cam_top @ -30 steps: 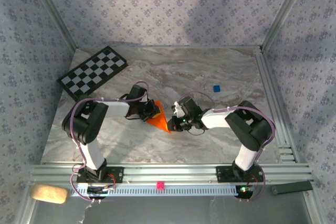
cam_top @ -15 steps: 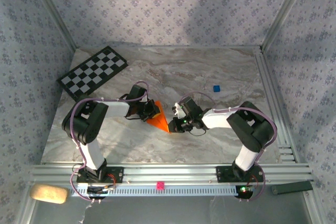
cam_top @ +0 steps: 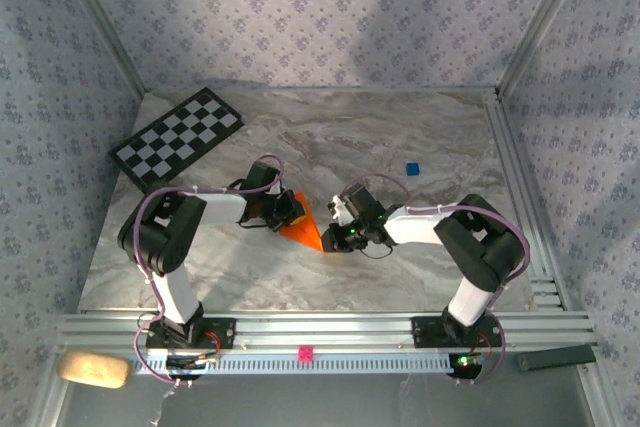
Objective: Fold a paper plane with a square sheet of paper (pick it up from the middle)
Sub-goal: Fourth fold the wing at the center of the table.
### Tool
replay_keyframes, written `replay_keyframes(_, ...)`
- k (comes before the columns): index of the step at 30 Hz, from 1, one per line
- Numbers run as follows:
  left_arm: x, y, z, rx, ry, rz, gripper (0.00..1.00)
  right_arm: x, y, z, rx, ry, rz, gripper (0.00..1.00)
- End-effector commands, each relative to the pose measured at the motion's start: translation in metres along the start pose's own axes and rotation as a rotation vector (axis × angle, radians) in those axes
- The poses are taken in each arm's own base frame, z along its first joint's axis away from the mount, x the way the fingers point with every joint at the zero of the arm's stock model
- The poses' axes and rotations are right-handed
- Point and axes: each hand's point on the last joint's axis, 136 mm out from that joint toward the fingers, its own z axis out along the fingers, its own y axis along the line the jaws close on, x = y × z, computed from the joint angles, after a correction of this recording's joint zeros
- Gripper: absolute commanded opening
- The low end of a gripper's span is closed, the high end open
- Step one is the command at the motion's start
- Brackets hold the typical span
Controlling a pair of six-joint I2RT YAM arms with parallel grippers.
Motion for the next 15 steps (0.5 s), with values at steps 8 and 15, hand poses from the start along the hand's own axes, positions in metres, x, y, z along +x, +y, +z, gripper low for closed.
replay_keyframes(8, 0.002, 0.031, 0.005, -0.098, 0.003, -0.033, 0.06, 0.028, -0.021, -0.001, 0.074, 0.074, 0.036, 0.12)
replay_keyframes(15, 0.002, 0.031, 0.005, -0.096, 0.003, -0.034, 0.06, 0.030, -0.025, -0.005, 0.110, 0.081, 0.024, 0.15)
